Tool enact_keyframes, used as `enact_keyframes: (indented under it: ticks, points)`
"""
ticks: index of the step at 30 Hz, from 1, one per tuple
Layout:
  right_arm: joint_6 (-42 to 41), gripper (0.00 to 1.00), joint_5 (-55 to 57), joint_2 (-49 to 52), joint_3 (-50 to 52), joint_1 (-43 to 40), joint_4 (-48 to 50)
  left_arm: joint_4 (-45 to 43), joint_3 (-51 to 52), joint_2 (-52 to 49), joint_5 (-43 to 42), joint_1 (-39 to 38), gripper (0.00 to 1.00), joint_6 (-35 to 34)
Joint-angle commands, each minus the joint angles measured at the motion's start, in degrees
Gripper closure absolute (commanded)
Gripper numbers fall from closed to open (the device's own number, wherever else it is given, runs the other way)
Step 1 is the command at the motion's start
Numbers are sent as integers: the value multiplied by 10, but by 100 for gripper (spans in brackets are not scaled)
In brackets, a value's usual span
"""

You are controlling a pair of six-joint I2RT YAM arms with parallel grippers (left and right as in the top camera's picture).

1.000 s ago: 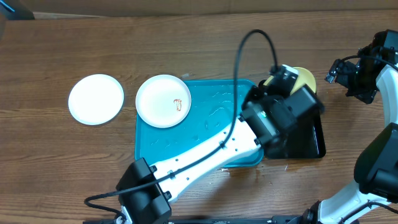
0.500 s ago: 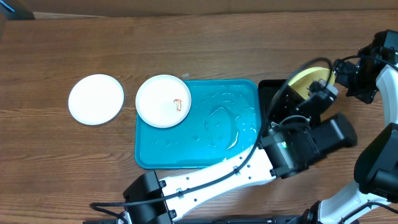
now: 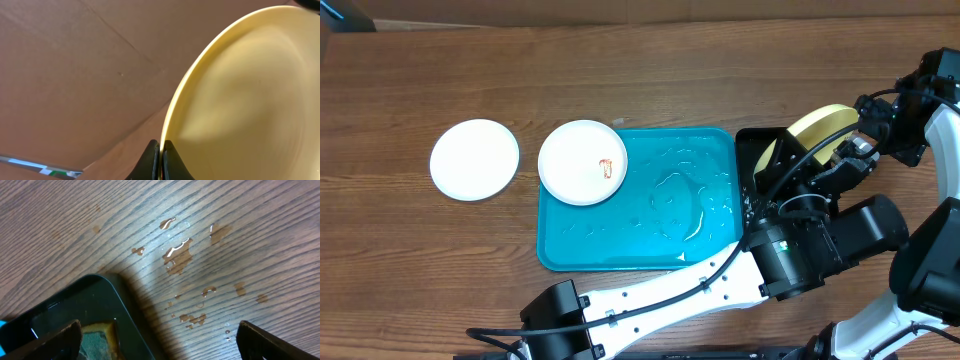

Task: Clean dirty plates on tray and stack at the side
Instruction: 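Lift the yellow plate and tilt it over the black tray, then carry the yellow plate left and stack it on the white plate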

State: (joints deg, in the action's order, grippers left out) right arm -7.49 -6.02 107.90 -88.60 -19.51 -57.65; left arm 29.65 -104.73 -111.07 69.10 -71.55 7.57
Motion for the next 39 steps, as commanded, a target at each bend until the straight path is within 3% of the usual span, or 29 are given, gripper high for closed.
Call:
enact_keyframes:
  ticks: [1,5,9,17,26,36,39]
  points:
    - [-1,0,0,-3,-6,-1,3,-6,-16,-6,13,0,96,12]
    - [-1,0,0,-3,-6,-1,3,-6,-16,-6,13,0,96,-2]
    - [-1,0,0,-3,-6,-1,3,14,-16,-6,-23,12,96,-73]
    - [-1,0,0,-3,-6,-1,3,103,-16,-6,-265,98,96,-240]
    - [-1,0,0,-3,-6,-1,3,213,-16,-6,-540,297,96,-352]
    - [-1,0,0,-3,-6,-1,3,327,-16,-6,-716,577,96,-400]
    - [-1,0,0,-3,-6,-1,3,357,-16,-6,-732,660,96,-400]
